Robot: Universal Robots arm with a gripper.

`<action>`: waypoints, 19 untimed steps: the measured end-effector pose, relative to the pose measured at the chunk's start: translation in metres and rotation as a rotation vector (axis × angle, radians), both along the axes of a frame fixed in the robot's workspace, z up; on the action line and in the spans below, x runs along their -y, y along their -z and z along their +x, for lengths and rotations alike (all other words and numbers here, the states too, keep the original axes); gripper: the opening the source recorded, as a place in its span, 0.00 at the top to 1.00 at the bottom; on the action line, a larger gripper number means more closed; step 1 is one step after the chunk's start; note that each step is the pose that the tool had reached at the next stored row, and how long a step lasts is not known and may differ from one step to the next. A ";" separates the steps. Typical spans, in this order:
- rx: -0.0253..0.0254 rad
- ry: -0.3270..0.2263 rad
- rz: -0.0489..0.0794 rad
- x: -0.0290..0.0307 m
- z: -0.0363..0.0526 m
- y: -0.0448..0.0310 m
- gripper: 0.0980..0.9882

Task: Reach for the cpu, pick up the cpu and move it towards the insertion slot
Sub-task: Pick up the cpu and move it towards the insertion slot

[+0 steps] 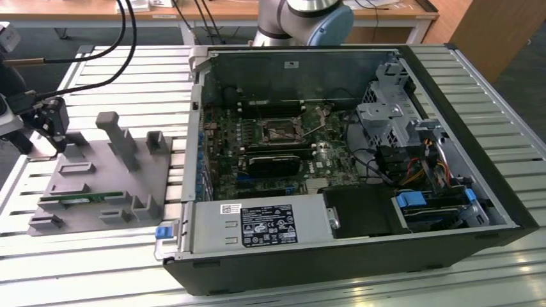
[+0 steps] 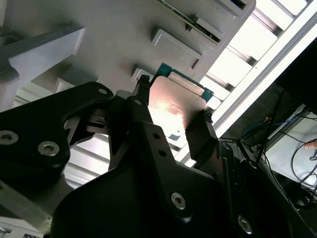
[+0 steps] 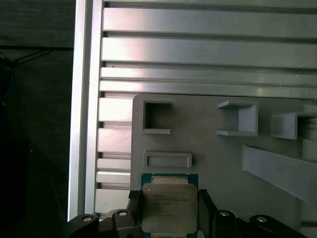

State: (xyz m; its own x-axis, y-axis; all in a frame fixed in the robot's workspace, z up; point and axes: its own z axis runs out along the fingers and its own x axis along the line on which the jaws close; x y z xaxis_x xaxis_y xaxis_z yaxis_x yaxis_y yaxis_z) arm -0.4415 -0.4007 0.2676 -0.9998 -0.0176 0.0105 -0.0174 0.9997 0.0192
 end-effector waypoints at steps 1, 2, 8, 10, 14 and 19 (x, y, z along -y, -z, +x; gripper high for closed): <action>0.0001 0.000 0.000 -0.0001 0.0000 -0.0005 0.50; 0.0002 0.000 0.000 -0.0001 0.0000 -0.0009 0.50; 0.0000 0.000 0.000 -0.0003 0.0000 -0.0029 0.50; -0.0002 0.000 -0.001 -0.0004 0.0000 -0.0041 0.50; 0.0000 0.000 -0.001 -0.0006 0.0000 -0.0063 0.50; 0.0000 0.000 -0.001 -0.0007 0.0000 -0.0083 0.50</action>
